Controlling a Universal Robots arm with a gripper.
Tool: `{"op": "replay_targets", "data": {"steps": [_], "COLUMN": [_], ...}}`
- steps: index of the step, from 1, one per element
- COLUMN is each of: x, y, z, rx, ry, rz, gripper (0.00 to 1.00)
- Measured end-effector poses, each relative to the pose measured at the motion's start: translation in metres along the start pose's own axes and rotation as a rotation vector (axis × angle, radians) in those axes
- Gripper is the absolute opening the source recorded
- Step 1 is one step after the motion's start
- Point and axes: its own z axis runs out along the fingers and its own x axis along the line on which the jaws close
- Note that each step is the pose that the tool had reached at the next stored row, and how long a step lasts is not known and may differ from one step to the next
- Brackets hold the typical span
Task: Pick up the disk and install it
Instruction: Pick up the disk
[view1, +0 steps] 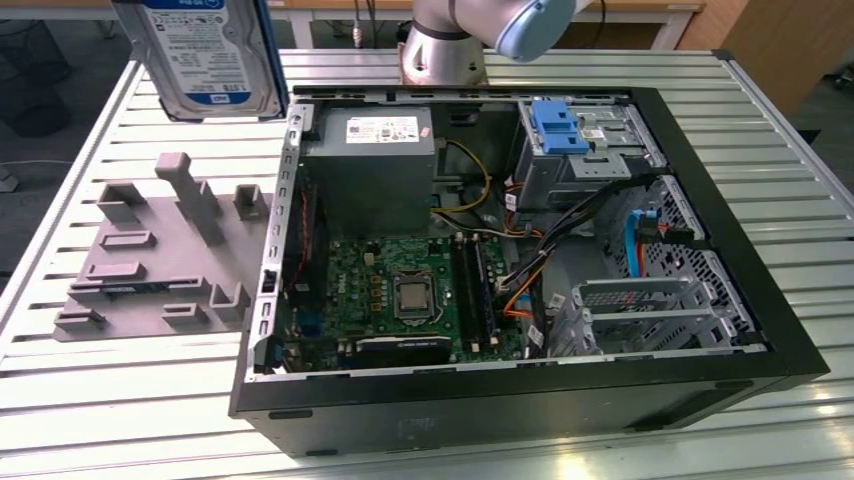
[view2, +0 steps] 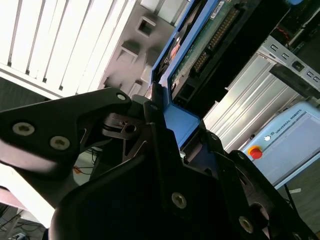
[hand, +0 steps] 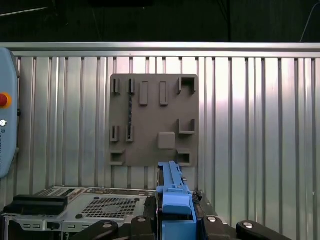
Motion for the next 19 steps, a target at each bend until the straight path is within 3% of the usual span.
{"op": "replay_targets", "data": {"steps": [12,19], "x": [-0.0001,-0.0001], "y": [-0.0224,-0.0227], "z": [-0.0004,-0.0004], "rx": [0.0000,0.0000], "ry": [0.0003,0.0003], "rz": [0.000,0.000], "gripper": [0.36,0.36]}}
